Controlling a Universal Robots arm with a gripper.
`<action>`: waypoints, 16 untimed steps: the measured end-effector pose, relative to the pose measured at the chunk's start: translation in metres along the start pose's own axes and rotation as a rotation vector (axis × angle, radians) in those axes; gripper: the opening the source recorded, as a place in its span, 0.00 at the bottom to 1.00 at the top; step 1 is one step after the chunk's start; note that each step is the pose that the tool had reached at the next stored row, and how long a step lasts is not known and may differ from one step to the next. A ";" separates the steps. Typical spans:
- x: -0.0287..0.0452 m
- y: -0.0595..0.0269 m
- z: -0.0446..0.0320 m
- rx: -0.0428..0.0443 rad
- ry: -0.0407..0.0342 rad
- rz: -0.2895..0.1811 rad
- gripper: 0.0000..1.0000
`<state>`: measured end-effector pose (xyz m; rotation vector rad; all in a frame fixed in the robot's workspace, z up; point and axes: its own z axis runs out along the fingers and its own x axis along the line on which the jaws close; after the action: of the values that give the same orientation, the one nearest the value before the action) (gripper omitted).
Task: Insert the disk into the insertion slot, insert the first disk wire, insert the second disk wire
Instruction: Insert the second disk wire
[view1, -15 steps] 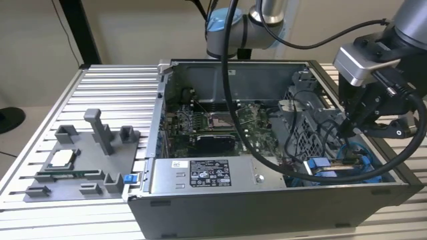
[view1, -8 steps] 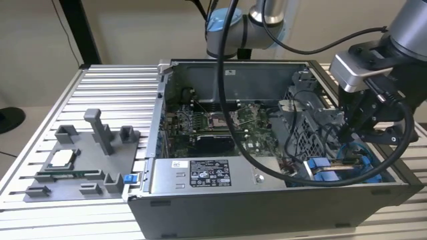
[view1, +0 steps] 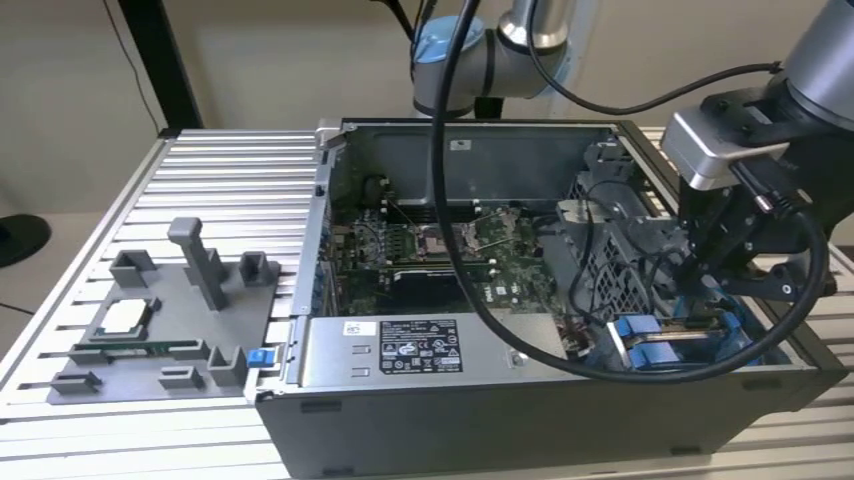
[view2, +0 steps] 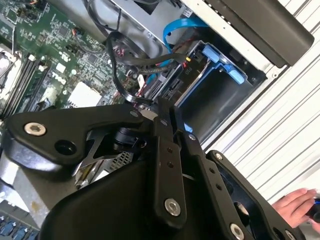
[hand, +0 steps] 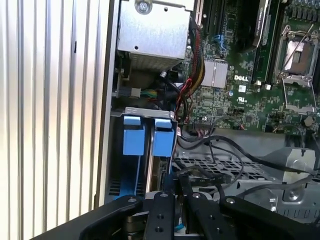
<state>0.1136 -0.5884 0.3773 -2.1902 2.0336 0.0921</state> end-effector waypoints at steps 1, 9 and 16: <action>0.0001 0.0000 0.0001 -0.0020 0.0000 0.001 0.00; 0.0004 -0.0003 0.0017 -0.0091 -0.0005 0.002 0.00; 0.0014 -0.0013 0.0073 -0.0275 -0.0015 0.005 0.00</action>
<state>0.1154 -0.5886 0.3699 -2.2007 2.0491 0.1230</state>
